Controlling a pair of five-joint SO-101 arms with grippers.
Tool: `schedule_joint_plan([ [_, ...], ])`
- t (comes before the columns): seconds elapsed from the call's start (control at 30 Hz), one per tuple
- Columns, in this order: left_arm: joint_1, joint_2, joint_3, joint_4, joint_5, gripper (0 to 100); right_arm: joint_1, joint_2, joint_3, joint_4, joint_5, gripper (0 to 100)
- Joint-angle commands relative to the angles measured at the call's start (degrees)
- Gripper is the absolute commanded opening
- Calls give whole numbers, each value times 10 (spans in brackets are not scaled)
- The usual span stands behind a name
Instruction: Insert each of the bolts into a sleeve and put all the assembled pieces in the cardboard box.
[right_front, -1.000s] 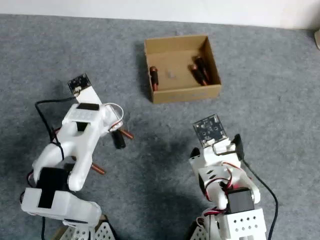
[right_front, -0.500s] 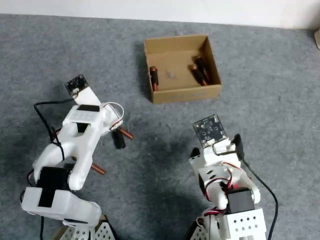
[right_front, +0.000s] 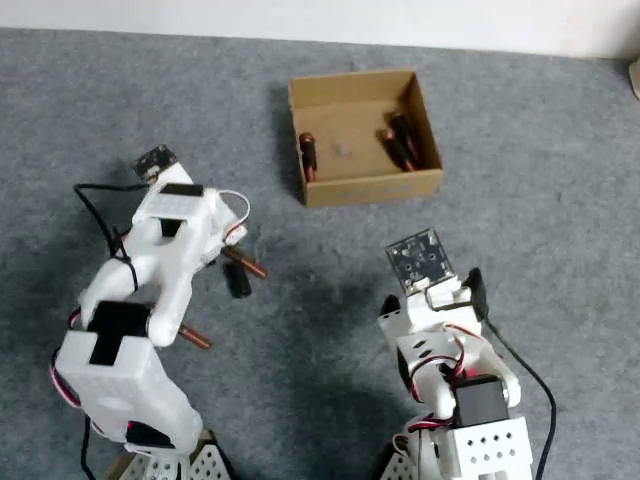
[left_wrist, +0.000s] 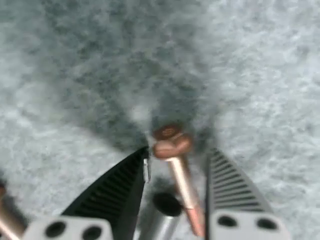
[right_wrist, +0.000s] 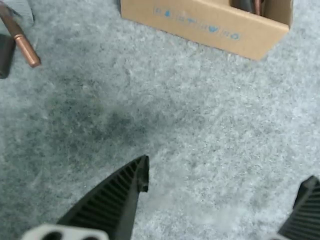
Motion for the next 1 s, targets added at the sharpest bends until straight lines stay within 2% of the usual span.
schedule_joint_plan([
  [0.0, 8, 19, -22, 32, 2, 3, 4, -3, -1, -17, 4, 409],
  [0.03, 8, 19, -23, 34, 2, 26, 4, -3, -1, -17, 4, 409],
  [0.13, 8, 17, -22, 37, -1, 8, 4, -3, -1, -17, 4, 409],
  [0.33, 37, 8, -29, 61, -77, 4, 4, -3, 0, -16, 4, 409],
  [0.43, 45, -45, -22, 69, -113, 4, 4, -3, 0, -16, 4, 409],
  [0.7, 88, -322, 105, 69, -232, 4, 4, -3, 0, -16, 4, 409],
  [0.83, 91, -505, 183, 69, -236, 4, 4, -3, 0, -16, 4, 409],
  [0.97, 39, -683, 285, 72, -236, 4, 0, -3, 0, -17, 3, 409],
])
